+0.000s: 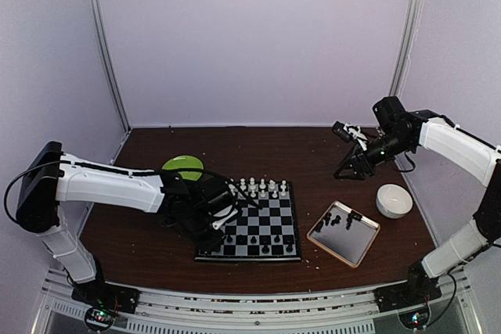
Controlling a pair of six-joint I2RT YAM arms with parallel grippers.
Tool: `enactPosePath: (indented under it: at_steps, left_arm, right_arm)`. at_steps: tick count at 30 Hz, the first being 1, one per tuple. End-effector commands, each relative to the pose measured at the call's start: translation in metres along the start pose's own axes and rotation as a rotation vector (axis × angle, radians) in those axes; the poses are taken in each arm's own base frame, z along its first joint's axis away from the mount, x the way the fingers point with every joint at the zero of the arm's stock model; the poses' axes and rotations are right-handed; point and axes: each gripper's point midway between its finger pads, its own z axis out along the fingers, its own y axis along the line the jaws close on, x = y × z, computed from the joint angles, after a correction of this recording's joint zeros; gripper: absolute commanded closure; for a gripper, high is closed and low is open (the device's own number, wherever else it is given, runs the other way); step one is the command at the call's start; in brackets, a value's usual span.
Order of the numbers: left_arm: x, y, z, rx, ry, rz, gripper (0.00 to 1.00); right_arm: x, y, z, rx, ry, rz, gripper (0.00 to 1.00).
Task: Set up the chess pieces on the board
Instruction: Place the knight at g8.
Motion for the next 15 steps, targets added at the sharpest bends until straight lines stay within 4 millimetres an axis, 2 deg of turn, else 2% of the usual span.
enactPosePath:
  at_steps: [1,10,15]
  left_arm:
    - [-0.01,0.0,-0.012,-0.006,-0.043,-0.001,0.81]
    - [-0.013,-0.001,-0.02,0.002,-0.061,0.003,0.8]
    - [-0.026,-0.004,-0.041,0.017,-0.109,0.029,0.73]
  right_arm:
    - [0.007,0.001,0.002,-0.013,0.016,0.01,0.47]
    - [0.007,0.001,0.001,-0.012,0.017,0.012,0.46]
    - [-0.003,-0.011,-0.008,0.082,0.002,0.04,0.46]
